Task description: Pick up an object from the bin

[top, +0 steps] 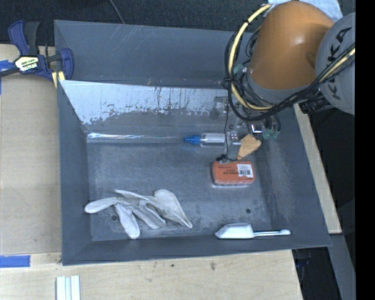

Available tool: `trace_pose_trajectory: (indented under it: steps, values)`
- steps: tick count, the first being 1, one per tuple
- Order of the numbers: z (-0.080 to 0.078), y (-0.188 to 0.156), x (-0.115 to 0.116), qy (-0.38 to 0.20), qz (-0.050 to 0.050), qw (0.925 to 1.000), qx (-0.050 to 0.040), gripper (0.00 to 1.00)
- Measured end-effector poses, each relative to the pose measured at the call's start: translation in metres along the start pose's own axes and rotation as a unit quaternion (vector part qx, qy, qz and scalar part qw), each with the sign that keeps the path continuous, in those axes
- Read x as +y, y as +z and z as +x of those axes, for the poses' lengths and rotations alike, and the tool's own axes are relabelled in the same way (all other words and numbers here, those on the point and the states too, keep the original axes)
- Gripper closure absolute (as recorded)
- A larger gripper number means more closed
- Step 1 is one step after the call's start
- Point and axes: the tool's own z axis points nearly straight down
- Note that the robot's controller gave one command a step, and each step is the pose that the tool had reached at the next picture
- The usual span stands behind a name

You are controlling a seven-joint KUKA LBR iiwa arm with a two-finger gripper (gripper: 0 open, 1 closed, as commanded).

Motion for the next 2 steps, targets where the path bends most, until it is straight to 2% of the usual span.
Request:
trace_pose_trajectory:
  steps: [1,2]
  values:
    - [0.0,-0.002,0.0,0.0,0.0,1.0,-0.0014,0.0]
    - [0.001,0.027,0.003,0.001,0.0,1.0,-0.0091,0.0]
